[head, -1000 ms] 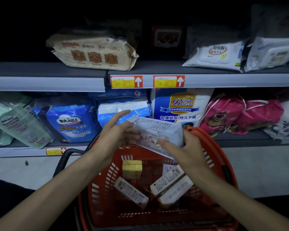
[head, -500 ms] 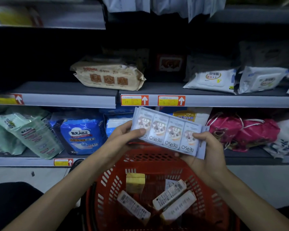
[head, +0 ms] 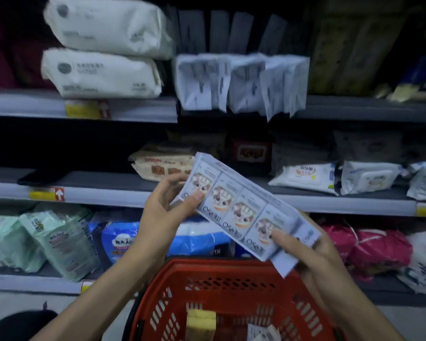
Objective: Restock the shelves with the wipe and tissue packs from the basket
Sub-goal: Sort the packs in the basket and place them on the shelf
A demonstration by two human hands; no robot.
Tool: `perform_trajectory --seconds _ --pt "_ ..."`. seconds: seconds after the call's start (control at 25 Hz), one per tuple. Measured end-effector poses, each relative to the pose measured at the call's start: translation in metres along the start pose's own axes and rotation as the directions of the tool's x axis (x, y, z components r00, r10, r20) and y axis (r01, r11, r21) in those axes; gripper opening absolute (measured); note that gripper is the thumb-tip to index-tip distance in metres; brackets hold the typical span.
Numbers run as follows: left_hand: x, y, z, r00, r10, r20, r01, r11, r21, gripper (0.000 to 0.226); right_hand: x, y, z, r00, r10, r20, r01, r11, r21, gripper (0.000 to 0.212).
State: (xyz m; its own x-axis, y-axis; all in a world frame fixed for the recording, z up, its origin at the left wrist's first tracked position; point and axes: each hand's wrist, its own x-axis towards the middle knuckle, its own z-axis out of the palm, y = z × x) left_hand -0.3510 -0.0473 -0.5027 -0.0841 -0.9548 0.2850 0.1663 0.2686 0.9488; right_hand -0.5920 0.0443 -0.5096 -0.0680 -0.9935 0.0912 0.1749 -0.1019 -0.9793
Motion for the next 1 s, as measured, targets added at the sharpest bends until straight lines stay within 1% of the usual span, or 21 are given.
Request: perform_trajectory --seconds 0.04,0.12,0.16,0.2,0.24,0.32,0.36,0.4,0.44,0.48,0.56,0.6,0.64,0.68,0.72,0.76,0.84,0.88,0.92,1.0 --pt "-0.001 0.014 0.003 0.999 0.048 -0.018 -0.048 0.999 0.019 0.032 -0.007 -0.015 0.007 0.999 -0.045 -0.012 0.045 0.999 -0.024 0.057" --pt "0.001 0.046 0.009 0.986 0.156 -0.051 -0.152 0.986 0.069 0.032 -0.019 -0.045 0.027 0.979 -0.186 -0.083 0.177 0.978 -0.106 0.060" --pt "0.004 0.064 0.011 0.974 0.219 -0.063 -0.210 0.970 0.126 0.032 -0.023 -0.059 0.038 0.957 -0.259 -0.130 0.238 0.958 -0.158 0.055" --pt "0.006 0.082 0.013 0.959 0.276 -0.068 -0.260 0.947 0.187 0.033 -0.024 -0.072 0.049 0.925 -0.329 -0.191 0.290 0.935 -0.206 0.043" --pt "0.010 0.097 0.014 0.940 0.335 -0.070 -0.311 0.921 0.234 0.035 -0.024 -0.083 0.060 0.879 -0.411 -0.241 0.348 0.899 -0.267 0.037" --pt "0.016 0.125 0.018 0.910 0.410 -0.055 -0.378 0.878 0.294 0.038 -0.017 -0.107 0.082 0.791 -0.549 -0.270 0.450 0.821 -0.350 0.038" --pt "0.019 0.139 0.020 0.890 0.454 -0.031 -0.418 0.842 0.341 0.038 -0.011 -0.121 0.095 0.733 -0.617 -0.287 0.509 0.777 -0.371 0.035" --pt "0.024 0.148 0.023 0.871 0.491 0.014 -0.457 0.798 0.393 0.037 -0.003 -0.133 0.106 0.691 -0.663 -0.289 0.552 0.742 -0.382 0.029" --pt "0.029 0.156 0.026 0.863 0.500 0.070 -0.480 0.770 0.420 0.038 0.009 -0.145 0.115 0.672 -0.688 -0.276 0.574 0.718 -0.394 0.023" --pt "0.038 0.163 0.028 0.867 0.485 0.116 -0.485 0.765 0.424 0.040 0.026 -0.156 0.124 0.648 -0.716 -0.259 0.586 0.686 -0.431 0.018" --pt "0.063 0.175 0.028 0.895 0.418 0.155 -0.444 0.809 0.384 0.045 0.065 -0.175 0.142 0.578 -0.778 -0.248 0.586 0.607 -0.538 0.020" --pt "0.080 0.181 0.026 0.904 0.396 0.161 -0.427 0.825 0.371 0.047 0.088 -0.182 0.150 0.557 -0.791 -0.254 0.565 0.585 -0.582 0.022" --pt "0.097 0.187 0.024 0.911 0.380 0.164 -0.413 0.831 0.373 0.048 0.111 -0.187 0.158 0.556 -0.789 -0.261 0.529 0.578 -0.622 0.025" --pt "0.116 0.192 0.020 0.921 0.354 0.160 -0.389 0.832 0.395 0.051 0.132 -0.193 0.165 0.575 -0.777 -0.257 0.480 0.575 -0.662 0.030" --pt "0.130 0.197 0.018 0.937 0.313 0.154 -0.349 0.836 0.423 0.052 0.152 -0.197 0.172 0.617 -0.750 -0.239 0.411 0.566 -0.715 0.035" --pt "0.143 0.199 0.014 0.954 0.259 0.149 -0.299 0.836 0.459 0.052 0.169 -0.200 0.177 0.684 -0.699 -0.211 0.318 0.545 -0.776 0.041" --pt "0.151 0.198 0.007 0.977 0.148 0.153 -0.207 0.829 0.520 0.049 0.187 -0.200 0.183 0.824 -0.546 -0.152 0.149 0.468 -0.871 0.052" --pt "0.150 0.197 0.003 0.982 0.112 0.150 -0.176 0.825 0.538 0.051 0.191 -0.196 0.183 0.860 -0.492 -0.132 0.106 0.426 -0.898 0.055" --pt "0.150 0.195 -0.001 0.986 0.093 0.139 -0.155 0.824 0.546 0.054 0.190 -0.191 0.182 0.877 -0.466 -0.115 0.086 0.388 -0.917 0.057" --pt "0.147 0.192 -0.009 0.992 0.074 0.106 -0.121 0.827 0.549 0.064 0.184 -0.182 0.175 0.880 -0.469 -0.079 0.094 0.335 -0.938 0.062"
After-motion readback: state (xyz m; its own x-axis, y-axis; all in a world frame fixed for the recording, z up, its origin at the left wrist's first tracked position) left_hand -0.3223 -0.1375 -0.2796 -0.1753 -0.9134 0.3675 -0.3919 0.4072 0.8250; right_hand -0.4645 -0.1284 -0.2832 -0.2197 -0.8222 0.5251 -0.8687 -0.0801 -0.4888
